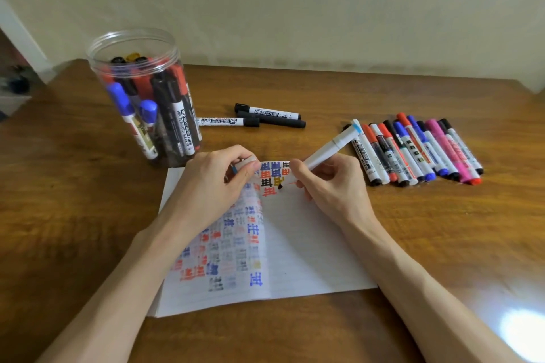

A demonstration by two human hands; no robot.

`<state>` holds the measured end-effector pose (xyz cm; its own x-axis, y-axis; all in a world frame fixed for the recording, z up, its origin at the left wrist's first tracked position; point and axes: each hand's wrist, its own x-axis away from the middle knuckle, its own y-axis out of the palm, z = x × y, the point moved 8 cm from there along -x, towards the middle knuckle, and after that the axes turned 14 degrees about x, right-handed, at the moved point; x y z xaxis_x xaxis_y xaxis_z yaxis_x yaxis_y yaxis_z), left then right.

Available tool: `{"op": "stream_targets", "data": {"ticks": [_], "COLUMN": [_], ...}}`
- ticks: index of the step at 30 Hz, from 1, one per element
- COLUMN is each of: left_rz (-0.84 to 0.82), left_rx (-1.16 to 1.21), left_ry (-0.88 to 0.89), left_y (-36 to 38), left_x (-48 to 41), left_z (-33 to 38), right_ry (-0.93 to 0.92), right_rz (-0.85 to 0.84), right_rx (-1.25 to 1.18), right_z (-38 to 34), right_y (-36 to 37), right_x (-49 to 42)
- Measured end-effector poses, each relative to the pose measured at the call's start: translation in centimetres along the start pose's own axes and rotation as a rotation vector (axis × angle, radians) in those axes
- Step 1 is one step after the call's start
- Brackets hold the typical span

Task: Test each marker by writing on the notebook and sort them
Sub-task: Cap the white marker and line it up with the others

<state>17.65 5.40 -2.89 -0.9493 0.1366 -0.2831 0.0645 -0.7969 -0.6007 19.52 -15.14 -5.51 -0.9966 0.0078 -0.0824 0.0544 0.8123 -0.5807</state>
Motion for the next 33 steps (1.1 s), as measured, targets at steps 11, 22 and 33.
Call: {"op": "stream_targets", "data": {"ticks": [11, 22, 33], "left_rz": [-0.01, -0.004, -0.01], "left_rx": [-0.001, 0.015, 0.006], "left_ry": [0.012, 0.014, 0.016], "left_y": [0.31, 0.29, 0.4], "left_x": [-0.08, -0.08, -0.07], "left_z": [-0.09, -0.18, -0.24], "right_ry": [0.0, -0.03, -0.054], "right_rz": [-0.002, 0.07, 0.028], "right_rx": [0.034, 0.091, 0.079], "right_z": [0.2, 0.02, -0.07], "right_y": [0.2, -0.31, 0.17], "right_x": [-0.16, -0.21, -0.14]}}
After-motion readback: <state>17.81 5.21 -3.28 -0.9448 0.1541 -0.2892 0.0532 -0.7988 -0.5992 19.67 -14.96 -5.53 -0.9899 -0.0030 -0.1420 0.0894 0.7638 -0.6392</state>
